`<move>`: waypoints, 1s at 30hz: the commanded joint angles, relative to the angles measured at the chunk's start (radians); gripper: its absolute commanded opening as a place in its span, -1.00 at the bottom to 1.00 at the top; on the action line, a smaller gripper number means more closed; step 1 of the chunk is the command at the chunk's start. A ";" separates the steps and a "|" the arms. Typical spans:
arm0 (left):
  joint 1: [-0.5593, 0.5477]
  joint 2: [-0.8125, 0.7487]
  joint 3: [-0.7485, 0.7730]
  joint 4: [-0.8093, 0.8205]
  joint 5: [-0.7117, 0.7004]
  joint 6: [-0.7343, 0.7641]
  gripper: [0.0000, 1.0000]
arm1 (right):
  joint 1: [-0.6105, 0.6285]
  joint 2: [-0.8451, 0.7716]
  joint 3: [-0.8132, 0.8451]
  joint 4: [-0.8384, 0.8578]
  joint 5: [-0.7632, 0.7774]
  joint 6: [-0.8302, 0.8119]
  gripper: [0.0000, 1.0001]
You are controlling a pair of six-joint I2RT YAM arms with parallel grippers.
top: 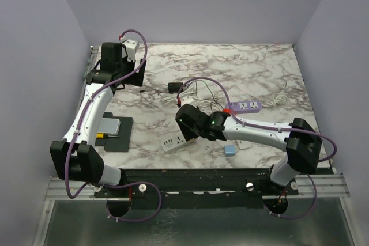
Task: Insert the plug
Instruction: Press the plug into the socket.
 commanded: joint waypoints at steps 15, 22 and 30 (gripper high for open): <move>0.003 -0.034 -0.003 0.015 -0.008 -0.012 0.98 | 0.006 0.037 -0.149 -0.163 -0.249 0.024 -0.99; 0.004 -0.032 0.009 0.015 -0.002 -0.020 0.98 | 0.007 0.088 -0.126 -0.187 -0.287 0.004 -0.99; 0.004 -0.033 0.020 0.014 -0.005 -0.017 0.98 | 0.006 0.124 -0.149 -0.244 -0.380 -0.014 -0.99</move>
